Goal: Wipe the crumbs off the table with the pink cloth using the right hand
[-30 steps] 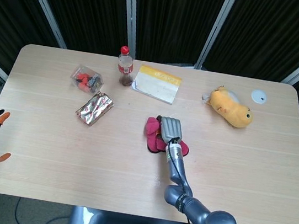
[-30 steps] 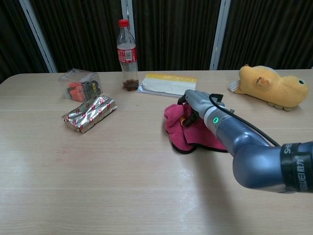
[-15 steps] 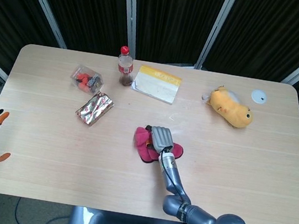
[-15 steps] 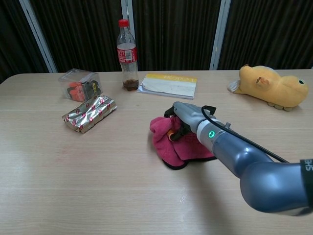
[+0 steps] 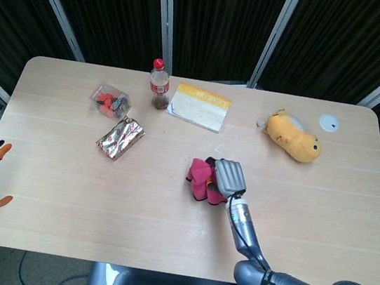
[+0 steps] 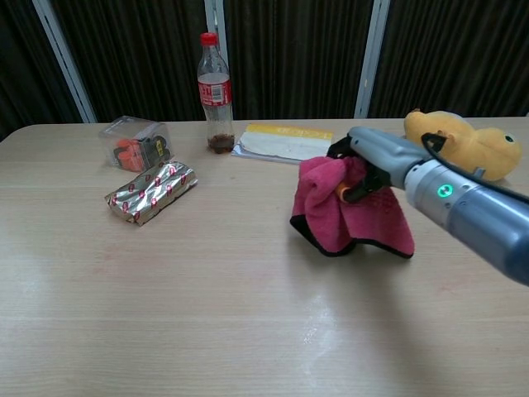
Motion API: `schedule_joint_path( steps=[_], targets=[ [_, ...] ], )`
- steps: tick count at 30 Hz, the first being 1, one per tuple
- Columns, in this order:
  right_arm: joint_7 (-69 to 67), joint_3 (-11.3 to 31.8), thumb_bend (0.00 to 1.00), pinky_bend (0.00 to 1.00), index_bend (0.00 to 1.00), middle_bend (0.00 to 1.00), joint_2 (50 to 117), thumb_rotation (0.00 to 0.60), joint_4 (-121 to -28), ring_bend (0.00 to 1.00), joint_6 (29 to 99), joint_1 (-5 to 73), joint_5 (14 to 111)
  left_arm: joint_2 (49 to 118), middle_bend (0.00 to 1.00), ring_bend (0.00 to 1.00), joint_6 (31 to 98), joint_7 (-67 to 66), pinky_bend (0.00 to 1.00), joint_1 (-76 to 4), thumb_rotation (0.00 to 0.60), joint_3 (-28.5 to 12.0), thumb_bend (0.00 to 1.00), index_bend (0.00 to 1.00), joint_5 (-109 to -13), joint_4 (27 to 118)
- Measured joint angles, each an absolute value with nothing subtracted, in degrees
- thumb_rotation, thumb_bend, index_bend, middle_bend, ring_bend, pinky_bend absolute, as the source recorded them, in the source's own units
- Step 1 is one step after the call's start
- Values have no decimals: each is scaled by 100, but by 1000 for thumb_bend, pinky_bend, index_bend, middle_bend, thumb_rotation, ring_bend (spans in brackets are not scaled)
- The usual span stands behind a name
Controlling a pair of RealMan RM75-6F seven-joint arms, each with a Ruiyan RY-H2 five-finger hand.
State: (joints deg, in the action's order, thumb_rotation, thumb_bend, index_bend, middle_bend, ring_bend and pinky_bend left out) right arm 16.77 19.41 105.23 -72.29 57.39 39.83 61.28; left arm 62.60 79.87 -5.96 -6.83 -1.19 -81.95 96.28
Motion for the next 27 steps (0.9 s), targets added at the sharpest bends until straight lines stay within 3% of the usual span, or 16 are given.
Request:
schedule_joint_path(
  steps=[16, 22, 25, 27],
  targets=[
    [1534, 1579, 600, 688, 731, 601, 8534, 600, -9038, 492, 6737, 2761, 6299, 6285, 0, 0, 8047, -707, 0, -649, 600, -96, 0, 0, -8235, 9711],
    [1232, 1430, 590, 688, 725, 592, 8107, 600, -9071, 484, 6918, 2390, 6256, 6288, 0, 0, 8036, -757, 0, -640, 600, -93, 0, 0, -8204, 9733],
    [1137, 1410, 486, 686, 660, 546, 8059, 600, -8930, 449, 6913, 2322, 6163, 6293, 0, 0, 8047, -765, 0, -641, 600, -97, 0, 0, -8214, 9731],
    [1068, 1386, 342, 609, 513, 429, 8014, 600, -8885, 333, 6865, 2296, 6146, 6299, 0, 0, 8044, -756, 0, -641, 600, -97, 0, 0, -8217, 9726]
  ],
)
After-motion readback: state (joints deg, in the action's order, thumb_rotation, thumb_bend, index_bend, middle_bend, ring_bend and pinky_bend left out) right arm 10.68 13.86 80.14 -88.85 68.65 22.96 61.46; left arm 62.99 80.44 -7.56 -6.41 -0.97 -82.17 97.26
